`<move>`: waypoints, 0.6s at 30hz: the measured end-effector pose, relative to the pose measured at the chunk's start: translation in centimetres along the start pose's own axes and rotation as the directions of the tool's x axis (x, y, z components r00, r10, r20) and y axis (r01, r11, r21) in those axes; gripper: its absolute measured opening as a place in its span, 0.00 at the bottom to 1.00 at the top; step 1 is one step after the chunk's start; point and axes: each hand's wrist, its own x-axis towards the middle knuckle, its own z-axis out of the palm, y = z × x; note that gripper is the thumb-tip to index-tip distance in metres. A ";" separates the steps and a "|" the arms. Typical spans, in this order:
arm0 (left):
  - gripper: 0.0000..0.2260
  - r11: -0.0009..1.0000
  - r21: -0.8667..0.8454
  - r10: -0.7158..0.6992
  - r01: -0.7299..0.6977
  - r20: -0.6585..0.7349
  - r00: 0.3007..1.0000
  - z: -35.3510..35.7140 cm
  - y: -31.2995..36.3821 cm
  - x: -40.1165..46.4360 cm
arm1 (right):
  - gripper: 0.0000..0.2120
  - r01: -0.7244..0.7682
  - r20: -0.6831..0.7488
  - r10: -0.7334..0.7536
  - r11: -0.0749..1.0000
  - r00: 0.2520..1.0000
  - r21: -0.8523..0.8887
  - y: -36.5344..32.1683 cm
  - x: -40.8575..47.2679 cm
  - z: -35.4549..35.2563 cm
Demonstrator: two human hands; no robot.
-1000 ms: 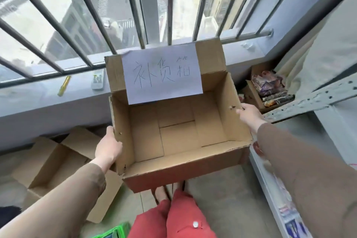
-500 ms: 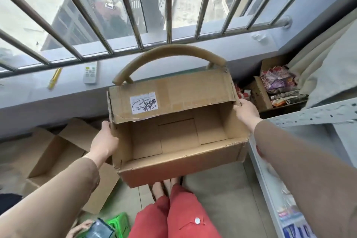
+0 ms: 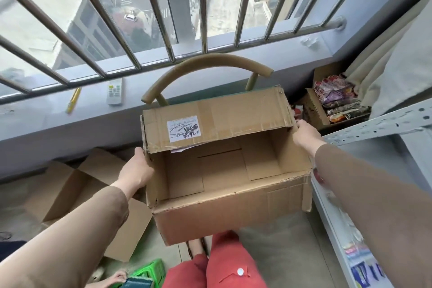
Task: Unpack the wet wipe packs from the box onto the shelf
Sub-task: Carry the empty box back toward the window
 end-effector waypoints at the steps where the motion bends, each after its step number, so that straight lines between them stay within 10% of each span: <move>1: 0.12 1.000 -0.004 -0.013 0.013 0.018 1.000 0.0 0.0 0.3 | 0.18 -0.004 0.010 0.004 1.000 1.000 0.013 -0.1 0.1 0.3; 8: 0.25 0.997 -0.081 -0.017 0.013 -0.046 0.999 0.1 -0.3 2.3 | 0.19 0.123 -0.101 -0.110 0.984 0.989 0.131 -1.9 0.7 1.7; 18: 0.30 0.960 -0.235 0.095 -0.154 -0.245 0.965 -2.0 1.3 1.7 | 0.15 0.341 -0.386 -0.365 0.931 0.847 -0.133 -3.9 0.5 -0.4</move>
